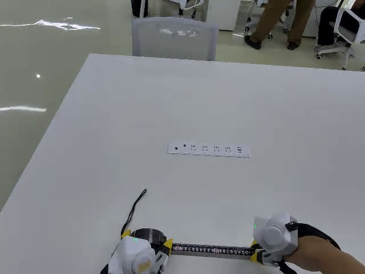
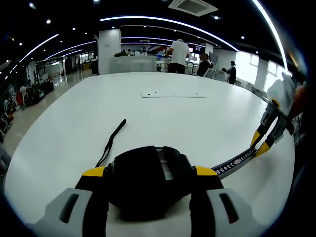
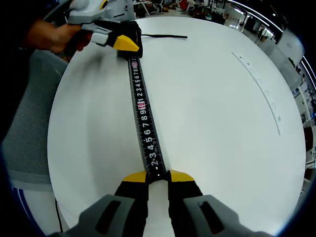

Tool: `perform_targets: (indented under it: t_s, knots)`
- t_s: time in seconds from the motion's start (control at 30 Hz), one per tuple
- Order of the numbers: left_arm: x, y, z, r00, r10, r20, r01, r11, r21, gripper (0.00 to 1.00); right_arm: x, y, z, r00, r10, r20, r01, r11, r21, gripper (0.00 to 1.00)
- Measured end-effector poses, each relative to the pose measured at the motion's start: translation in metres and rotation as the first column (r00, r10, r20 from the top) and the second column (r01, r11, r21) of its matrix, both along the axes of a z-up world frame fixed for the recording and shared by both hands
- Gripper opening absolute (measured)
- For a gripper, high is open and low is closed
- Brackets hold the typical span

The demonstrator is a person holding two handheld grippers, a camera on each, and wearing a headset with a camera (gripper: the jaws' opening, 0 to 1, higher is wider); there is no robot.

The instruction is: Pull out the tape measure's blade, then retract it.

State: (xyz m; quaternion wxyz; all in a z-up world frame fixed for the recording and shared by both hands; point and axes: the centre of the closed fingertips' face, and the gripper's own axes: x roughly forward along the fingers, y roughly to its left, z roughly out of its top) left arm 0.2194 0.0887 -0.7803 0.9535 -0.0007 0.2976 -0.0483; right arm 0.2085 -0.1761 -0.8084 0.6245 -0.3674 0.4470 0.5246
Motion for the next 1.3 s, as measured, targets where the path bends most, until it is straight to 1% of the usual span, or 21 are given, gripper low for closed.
perform_targets:
  t_s: [0.07, 0.13, 0.33, 0.53, 0.63, 0.73, 0.87, 1.0, 1.1, 1.2, 1.3]
  knots:
    - [0.0, 0.0, -0.001, 1.0, -0.003, -0.001, 0.003, 1.0, -0.002, 0.62, 0.001, 0.002, -0.001, 1.0, -0.015, 0.0, 0.015, 1.0, 0.015, 0.14]
    - [0.001, 0.0, -0.001, 1.0, -0.003, 0.002, 0.003, 1.0, -0.001, 0.62, 0.001, 0.004, -0.001, 1.0, -0.008, 0.006, 0.008, 1.0, 0.021, 0.14]
    - [0.0, 0.0, -0.001, 1.0, -0.011, 0.0, 0.011, 1.0, -0.007, 0.62, 0.003, 0.003, -0.004, 1.0, -0.009, 0.004, 0.009, 1.0, 0.02, 0.14]
    - [0.001, 0.0, -0.001, 1.0, -0.016, 0.003, 0.016, 1.0, -0.014, 0.62, 0.0, 0.006, -0.001, 1.0, 0.002, 0.011, -0.002, 1.0, 0.019, 0.14]
    - [0.0, 0.0, 0.0, 1.0, -0.02, -0.003, 0.02, 1.0, -0.023, 0.62, 0.002, 0.01, -0.001, 1.0, 0.003, 0.015, -0.003, 1.0, 0.026, 0.14]
    - [0.001, 0.0, -0.002, 1.0, -0.022, -0.006, 0.022, 0.999, -0.025, 0.62, 0.001, 0.013, -0.001, 1.0, 0.006, 0.017, -0.007, 1.0, 0.028, 0.14]
    - [0.001, 0.0, -0.003, 1.0, -0.023, -0.005, 0.023, 0.999, -0.026, 0.62, 0.003, 0.012, -0.003, 1.0, 0.003, 0.016, -0.004, 0.999, 0.032, 0.14]
    - [0.0, 0.0, -0.002, 1.0, -0.023, -0.007, 0.023, 0.999, -0.033, 0.62, 0.001, 0.014, 0.0, 1.0, 0.001, 0.014, -0.002, 0.999, 0.038, 0.14]
    - [0.0, -0.001, -0.001, 1.0, -0.024, -0.008, 0.024, 0.999, -0.036, 0.62, 0.0, 0.015, 0.001, 1.0, 0.017, 0.023, -0.018, 0.999, 0.041, 0.14]
    - [0.0, -0.001, -0.002, 1.0, -0.028, -0.008, 0.027, 0.999, -0.038, 0.62, 0.001, 0.016, 0.002, 0.999, 0.016, 0.029, -0.017, 0.999, 0.031, 0.14]
    - [0.001, 0.0, -0.004, 1.0, -0.03, -0.008, 0.03, 0.999, -0.041, 0.62, 0.001, 0.017, 0.0, 1.0, 0.008, 0.023, -0.008, 0.999, 0.036, 0.14]
